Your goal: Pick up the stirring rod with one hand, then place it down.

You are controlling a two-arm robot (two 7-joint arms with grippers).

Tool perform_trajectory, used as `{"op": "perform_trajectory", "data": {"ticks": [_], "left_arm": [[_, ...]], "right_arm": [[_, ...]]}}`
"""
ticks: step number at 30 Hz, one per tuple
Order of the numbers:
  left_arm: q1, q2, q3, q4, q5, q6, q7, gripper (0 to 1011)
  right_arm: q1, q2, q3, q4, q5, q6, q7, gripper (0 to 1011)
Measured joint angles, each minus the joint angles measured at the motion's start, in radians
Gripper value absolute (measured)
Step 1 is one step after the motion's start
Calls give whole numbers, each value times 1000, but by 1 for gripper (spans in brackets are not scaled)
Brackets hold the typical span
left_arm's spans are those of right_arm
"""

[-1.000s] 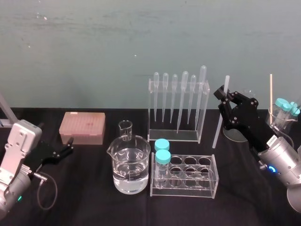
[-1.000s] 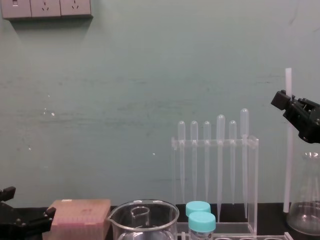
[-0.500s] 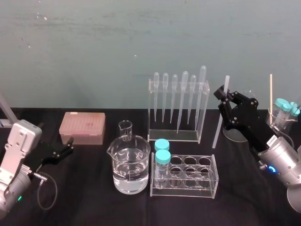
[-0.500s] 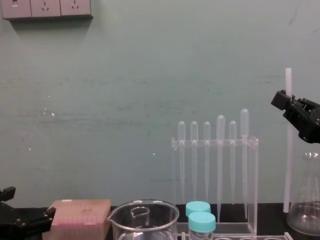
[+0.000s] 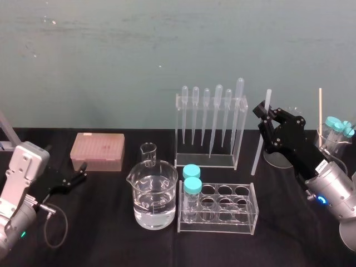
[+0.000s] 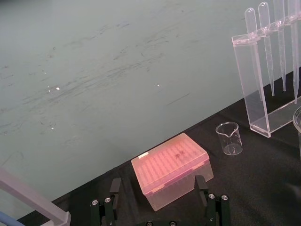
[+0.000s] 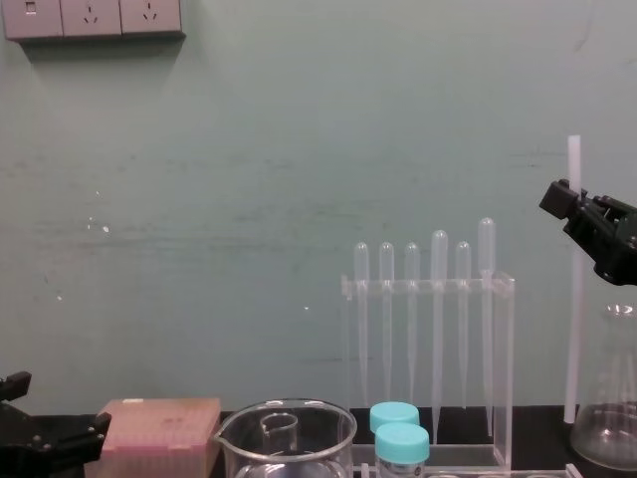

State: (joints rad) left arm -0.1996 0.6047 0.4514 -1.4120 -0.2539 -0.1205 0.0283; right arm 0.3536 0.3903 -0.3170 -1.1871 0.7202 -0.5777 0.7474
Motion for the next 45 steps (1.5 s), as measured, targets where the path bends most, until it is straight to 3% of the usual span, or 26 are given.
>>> {"op": "perform_trajectory", "data": {"ticks": [17, 31, 45], "left_arm": [[0, 0, 0, 0, 0, 0, 0, 1000], [0, 0, 0, 0, 0, 0, 0, 1000], [0, 0, 0, 0, 0, 0, 0, 1000]], "right_arm": [[-3, 2, 4, -11, -14, 12, 2, 69], [-23, 34, 2, -49, 0, 114, 98, 69], [-5, 34, -39, -8, -22, 184, 149, 69]]}}
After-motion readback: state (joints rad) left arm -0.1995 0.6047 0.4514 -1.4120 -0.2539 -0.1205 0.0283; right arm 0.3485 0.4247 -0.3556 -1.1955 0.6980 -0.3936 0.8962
